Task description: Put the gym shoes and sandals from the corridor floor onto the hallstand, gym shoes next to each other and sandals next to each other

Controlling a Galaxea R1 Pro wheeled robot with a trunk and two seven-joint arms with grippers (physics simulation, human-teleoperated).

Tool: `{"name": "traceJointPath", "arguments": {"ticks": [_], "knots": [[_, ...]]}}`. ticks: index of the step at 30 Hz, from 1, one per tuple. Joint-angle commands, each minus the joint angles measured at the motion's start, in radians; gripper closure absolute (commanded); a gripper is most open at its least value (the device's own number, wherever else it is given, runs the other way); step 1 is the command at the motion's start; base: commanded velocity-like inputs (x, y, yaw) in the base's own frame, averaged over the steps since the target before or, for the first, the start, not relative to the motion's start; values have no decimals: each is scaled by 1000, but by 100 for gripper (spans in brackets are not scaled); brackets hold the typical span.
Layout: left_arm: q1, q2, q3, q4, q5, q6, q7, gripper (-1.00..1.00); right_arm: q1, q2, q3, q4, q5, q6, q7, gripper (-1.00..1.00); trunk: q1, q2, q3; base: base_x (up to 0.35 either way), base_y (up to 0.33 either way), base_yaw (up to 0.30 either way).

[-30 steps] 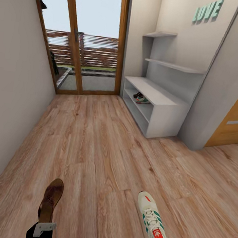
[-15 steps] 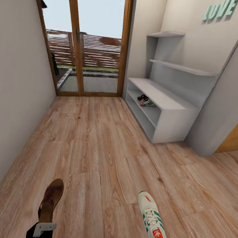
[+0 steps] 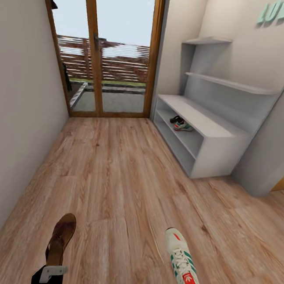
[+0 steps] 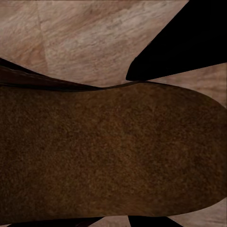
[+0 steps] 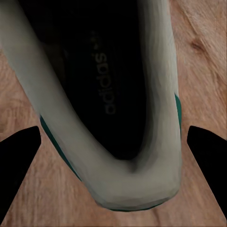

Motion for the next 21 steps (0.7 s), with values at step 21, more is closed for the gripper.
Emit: {"name": "traceJointPath", "arguments": {"ticks": [21], "knots": [[-1, 1, -8, 0, -1, -2, 9, 100, -1, 2, -9, -2, 4, -5, 7, 100, 0, 0, -1, 302, 166, 76]]}}
